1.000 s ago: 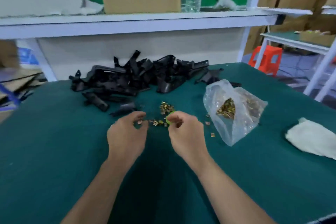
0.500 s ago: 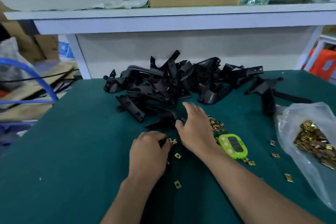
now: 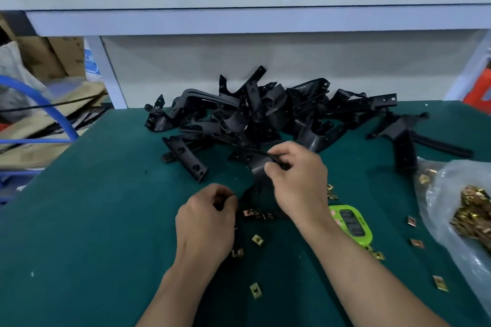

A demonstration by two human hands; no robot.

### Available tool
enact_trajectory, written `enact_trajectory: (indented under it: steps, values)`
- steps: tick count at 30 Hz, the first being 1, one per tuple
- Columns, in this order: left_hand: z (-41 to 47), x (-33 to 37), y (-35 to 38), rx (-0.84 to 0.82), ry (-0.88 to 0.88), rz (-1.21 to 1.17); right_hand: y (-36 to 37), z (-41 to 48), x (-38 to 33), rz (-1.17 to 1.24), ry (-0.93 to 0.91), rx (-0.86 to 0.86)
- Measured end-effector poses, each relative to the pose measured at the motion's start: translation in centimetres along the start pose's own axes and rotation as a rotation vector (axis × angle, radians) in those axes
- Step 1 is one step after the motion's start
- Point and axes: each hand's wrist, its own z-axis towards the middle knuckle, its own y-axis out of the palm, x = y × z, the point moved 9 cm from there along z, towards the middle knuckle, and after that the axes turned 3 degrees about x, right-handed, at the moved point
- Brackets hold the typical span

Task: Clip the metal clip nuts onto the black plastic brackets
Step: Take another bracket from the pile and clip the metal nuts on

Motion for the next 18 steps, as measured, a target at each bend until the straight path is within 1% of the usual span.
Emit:
enact_trajectory:
  steps: [2, 4, 5, 7, 9, 11, 13, 16, 18]
  values:
    - [-0.3, 0.8, -0.3, 0.000, 0.039, 0.048, -3.1, -0.7, 0.2, 0.059, 0.021, 0.066]
    - [-0.9, 1.9, -0.7, 0.044, 0.083, 0.109, -5.3, -1.7, 1.1, 0.204, 0.071, 0.081]
    - [-1.3, 2.6, -0.9, 0.060, 0.105, 0.099, -6.0, -2.4, 1.5, 0.290, 0.096, 0.072]
    - [-2.9, 4.7, -1.2, 0.062, 0.201, 0.000, -7.5, -3.8, 2.3, 0.417, 0.131, 0.093]
    - [-4.8, 6.9, -0.7, 0.003, 0.290, -0.089, -9.0, -4.8, 3.0, 0.485, 0.149, 0.168]
    - [-6.4, 8.3, 0.5, -0.079, 0.323, -0.123, -9.6, -5.5, 3.7, 0.531, 0.169, 0.212]
    - [-7.2, 8.9, 1.4, -0.106, 0.312, -0.161, -9.6, -5.8, 4.0, 0.555, 0.179, 0.206]
    - [-6.9, 8.1, 1.2, -0.080, 0.205, -0.319, -9.0, -6.0, 4.0, 0.537, 0.187, 0.134]
    - [-6.3, 7.1, 0.7, -0.050, 0.129, -0.393, -8.8, -6.0, 3.6, 0.454, 0.151, 0.066]
